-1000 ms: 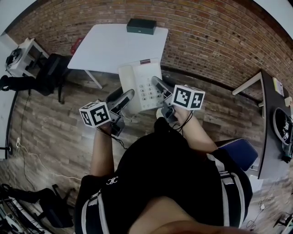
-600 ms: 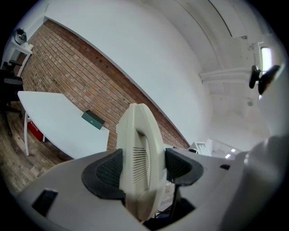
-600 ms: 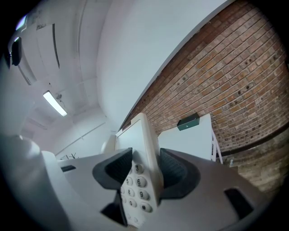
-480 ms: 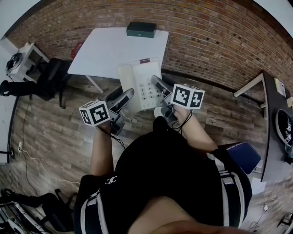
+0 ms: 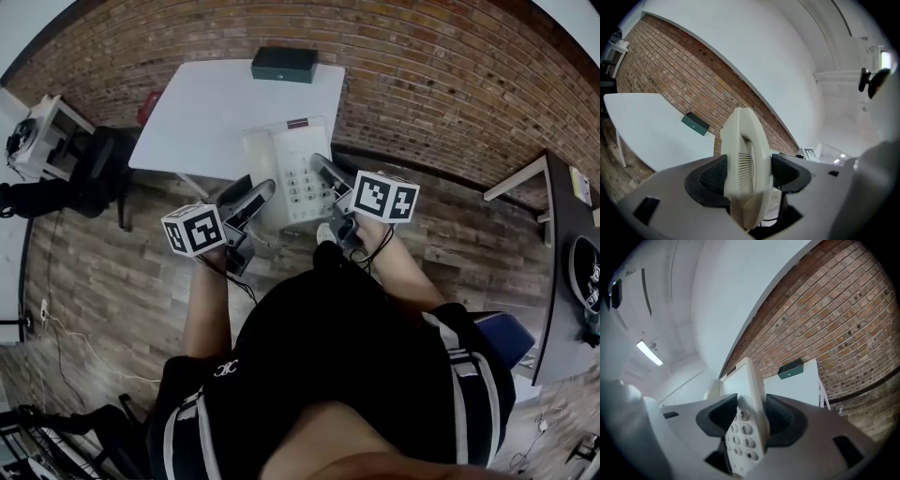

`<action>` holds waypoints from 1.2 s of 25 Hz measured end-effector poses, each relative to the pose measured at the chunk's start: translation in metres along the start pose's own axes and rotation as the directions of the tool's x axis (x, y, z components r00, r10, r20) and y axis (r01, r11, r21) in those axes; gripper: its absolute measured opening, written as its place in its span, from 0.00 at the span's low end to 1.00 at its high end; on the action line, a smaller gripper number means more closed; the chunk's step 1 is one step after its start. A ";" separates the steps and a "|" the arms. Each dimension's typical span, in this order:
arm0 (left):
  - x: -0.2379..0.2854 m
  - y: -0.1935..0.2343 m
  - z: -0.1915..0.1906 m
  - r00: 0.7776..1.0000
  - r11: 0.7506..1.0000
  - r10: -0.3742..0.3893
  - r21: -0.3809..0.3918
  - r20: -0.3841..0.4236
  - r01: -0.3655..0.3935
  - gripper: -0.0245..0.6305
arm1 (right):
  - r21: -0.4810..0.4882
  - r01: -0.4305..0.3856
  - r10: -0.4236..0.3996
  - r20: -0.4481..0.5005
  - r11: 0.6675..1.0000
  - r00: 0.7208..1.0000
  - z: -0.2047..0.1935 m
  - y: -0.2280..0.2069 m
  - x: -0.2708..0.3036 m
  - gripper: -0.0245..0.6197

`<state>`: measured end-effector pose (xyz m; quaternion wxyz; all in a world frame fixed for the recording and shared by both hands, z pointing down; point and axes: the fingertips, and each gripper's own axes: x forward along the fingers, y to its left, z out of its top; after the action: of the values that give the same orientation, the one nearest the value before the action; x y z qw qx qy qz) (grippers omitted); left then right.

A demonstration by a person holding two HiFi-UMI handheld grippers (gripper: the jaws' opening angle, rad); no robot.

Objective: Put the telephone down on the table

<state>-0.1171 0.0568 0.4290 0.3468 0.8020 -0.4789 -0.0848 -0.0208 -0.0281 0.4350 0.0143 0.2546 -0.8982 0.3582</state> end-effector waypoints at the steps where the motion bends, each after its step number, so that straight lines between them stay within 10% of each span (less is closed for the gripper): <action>1: 0.008 0.006 0.005 1.000 1.000 0.001 -0.003 -0.003 -0.001 0.49 | 0.005 0.001 -0.001 -0.004 1.000 1.000 0.005 -0.007 0.007 0.31; 30: 0.241 0.156 0.131 0.983 0.995 0.027 -0.093 -0.184 -0.045 0.49 | 0.168 0.113 -0.101 -0.075 0.979 0.992 0.142 -0.205 0.177 0.31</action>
<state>-0.1616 -0.2519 0.4779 0.4289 0.7799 -0.4550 -0.0278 -0.0566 -0.3250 0.4964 0.0413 0.2908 -0.8480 0.4412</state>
